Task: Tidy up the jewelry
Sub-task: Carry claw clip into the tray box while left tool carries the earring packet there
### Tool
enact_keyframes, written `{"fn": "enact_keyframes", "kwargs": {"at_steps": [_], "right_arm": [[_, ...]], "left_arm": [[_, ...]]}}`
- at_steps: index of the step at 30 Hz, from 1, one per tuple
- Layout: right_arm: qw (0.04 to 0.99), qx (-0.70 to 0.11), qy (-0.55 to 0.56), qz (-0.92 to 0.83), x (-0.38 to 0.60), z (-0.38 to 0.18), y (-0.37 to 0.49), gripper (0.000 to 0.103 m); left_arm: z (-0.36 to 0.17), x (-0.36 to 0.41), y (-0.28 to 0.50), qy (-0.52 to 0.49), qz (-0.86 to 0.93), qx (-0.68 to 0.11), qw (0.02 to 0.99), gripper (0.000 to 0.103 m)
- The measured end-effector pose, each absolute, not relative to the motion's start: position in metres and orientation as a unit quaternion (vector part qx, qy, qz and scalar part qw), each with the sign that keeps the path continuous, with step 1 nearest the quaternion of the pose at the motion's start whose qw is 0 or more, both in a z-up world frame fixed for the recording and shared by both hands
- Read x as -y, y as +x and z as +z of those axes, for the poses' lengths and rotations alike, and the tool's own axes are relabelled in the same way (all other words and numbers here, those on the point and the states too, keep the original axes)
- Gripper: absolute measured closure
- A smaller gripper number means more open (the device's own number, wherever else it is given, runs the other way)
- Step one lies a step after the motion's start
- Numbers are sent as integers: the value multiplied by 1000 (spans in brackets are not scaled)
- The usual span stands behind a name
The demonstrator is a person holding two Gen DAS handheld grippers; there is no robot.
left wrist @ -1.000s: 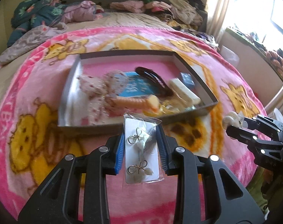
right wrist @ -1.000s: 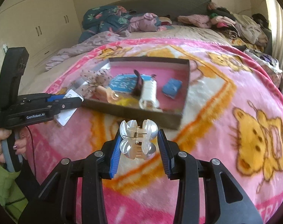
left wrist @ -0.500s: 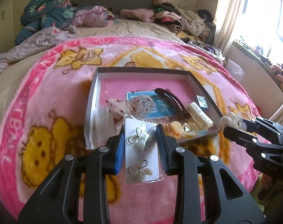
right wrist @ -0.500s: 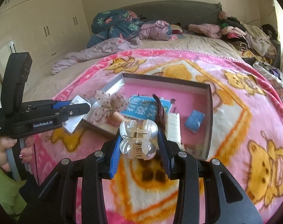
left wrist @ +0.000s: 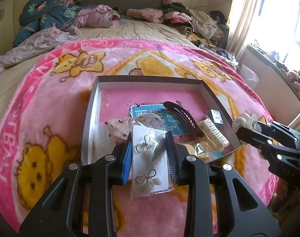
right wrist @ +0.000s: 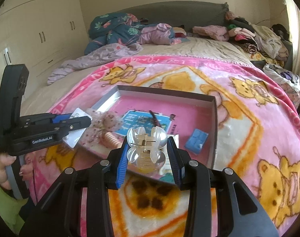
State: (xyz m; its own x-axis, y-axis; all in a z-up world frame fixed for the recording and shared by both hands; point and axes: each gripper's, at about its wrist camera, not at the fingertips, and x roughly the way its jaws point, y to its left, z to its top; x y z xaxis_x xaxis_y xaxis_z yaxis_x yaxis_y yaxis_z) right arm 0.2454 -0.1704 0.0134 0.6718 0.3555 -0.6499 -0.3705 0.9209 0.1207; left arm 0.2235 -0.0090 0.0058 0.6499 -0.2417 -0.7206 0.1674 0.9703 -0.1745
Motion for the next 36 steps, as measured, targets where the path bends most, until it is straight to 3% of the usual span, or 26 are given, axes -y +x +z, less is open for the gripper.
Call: {"fn": "enact_keyframes", "kwargs": {"at_steps": [36], "right_arm": [[902,-407,6,141,211,-39,286,67]], "left_arm": [[-42,59,301,-26,-137,-456,879,79]]}}
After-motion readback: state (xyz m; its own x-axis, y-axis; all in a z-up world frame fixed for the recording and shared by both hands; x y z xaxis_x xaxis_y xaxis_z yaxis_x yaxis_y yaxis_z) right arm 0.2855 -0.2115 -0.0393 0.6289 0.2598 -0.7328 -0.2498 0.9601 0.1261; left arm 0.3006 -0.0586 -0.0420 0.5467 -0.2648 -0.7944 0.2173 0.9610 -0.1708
